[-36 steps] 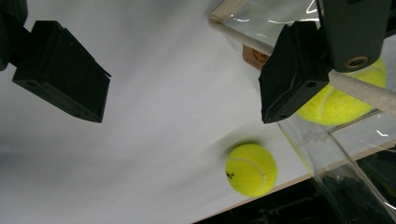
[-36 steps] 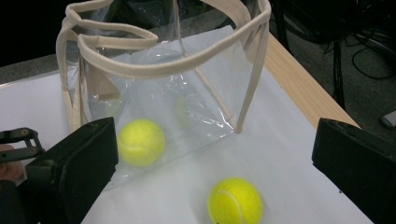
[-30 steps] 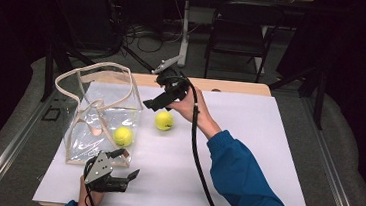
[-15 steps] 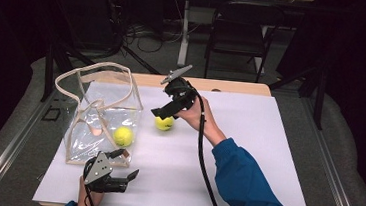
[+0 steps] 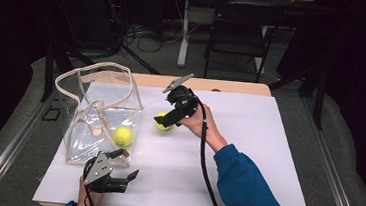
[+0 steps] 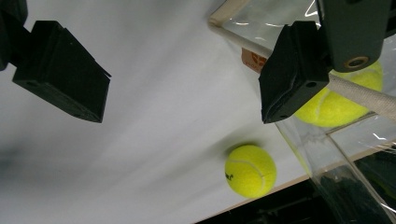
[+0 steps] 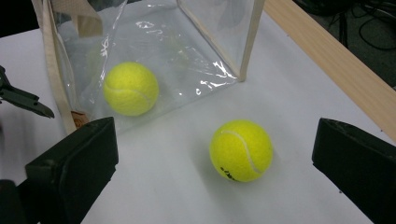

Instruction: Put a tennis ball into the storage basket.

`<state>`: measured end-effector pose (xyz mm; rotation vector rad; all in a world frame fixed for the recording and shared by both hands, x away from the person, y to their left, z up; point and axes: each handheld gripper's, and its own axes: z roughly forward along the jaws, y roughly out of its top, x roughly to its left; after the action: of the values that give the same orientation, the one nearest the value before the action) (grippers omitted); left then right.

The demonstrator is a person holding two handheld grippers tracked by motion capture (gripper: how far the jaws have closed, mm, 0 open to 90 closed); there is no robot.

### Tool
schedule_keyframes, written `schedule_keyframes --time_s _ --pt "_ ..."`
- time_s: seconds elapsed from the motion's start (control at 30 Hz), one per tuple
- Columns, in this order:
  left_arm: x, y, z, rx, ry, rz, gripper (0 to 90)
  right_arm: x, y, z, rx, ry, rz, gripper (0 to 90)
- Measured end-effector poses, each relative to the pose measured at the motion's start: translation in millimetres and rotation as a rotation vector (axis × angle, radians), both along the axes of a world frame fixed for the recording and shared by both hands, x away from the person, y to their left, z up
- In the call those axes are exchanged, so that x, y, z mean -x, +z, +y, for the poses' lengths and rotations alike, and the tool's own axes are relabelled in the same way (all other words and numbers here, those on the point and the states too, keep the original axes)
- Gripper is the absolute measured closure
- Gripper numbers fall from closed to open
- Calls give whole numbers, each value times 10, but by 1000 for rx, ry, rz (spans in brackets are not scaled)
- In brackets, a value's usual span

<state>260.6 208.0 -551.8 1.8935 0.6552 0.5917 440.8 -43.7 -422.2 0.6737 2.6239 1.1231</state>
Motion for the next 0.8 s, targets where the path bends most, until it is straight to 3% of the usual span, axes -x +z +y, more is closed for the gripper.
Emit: schedule_keyframes --time_s 0.8 --pt "8 -3 -6 -2 0 -2 159 16 -292 -115 46 -19 34 0"
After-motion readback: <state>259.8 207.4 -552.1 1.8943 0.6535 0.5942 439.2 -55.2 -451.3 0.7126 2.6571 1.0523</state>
